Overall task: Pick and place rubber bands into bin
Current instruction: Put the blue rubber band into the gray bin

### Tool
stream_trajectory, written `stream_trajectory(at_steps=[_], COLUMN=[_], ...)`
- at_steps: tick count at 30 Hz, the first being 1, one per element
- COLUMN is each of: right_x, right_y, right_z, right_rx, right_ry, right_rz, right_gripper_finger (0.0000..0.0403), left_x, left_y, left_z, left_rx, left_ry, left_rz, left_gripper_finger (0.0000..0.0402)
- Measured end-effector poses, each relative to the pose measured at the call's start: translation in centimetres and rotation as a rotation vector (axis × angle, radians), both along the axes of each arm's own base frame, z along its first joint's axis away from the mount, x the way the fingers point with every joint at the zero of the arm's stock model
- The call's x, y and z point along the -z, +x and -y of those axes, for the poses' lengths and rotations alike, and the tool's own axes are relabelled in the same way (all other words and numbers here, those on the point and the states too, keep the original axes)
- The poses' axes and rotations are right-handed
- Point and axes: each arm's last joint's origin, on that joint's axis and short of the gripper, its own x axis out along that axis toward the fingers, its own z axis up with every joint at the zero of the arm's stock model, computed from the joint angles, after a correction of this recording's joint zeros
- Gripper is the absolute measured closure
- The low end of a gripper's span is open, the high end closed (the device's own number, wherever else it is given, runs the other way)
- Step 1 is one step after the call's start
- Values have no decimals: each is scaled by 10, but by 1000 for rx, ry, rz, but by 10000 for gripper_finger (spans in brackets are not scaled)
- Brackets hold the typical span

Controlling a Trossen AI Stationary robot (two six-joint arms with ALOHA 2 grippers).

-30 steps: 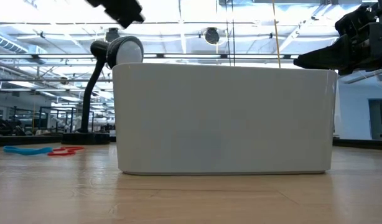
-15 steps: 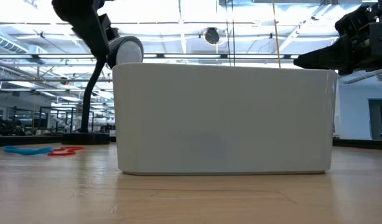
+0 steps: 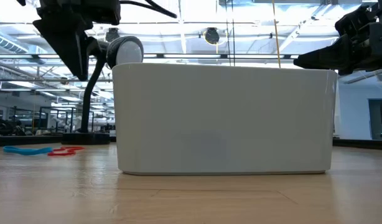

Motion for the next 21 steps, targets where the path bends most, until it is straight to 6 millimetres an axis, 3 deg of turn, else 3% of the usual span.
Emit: stream_trajectory(at_steps=[5,10,21], right_x=[0,0,0], right_y=[0,0,0], right_z=[0,0,0], right_rx=[0,0,3], right_ry=[0,0,-4], right_rz=[-1,-1,-2], right_gripper_finger=[286,286,287], left_x=[4,4,5], left_y=[3,0,-10], left_z=[1,10,25], left_rx=[-1,-6,-18], left_ry=[-1,-113,-20], left_rz=[-17,-45,-51], left_gripper_finger=[230,202,208])
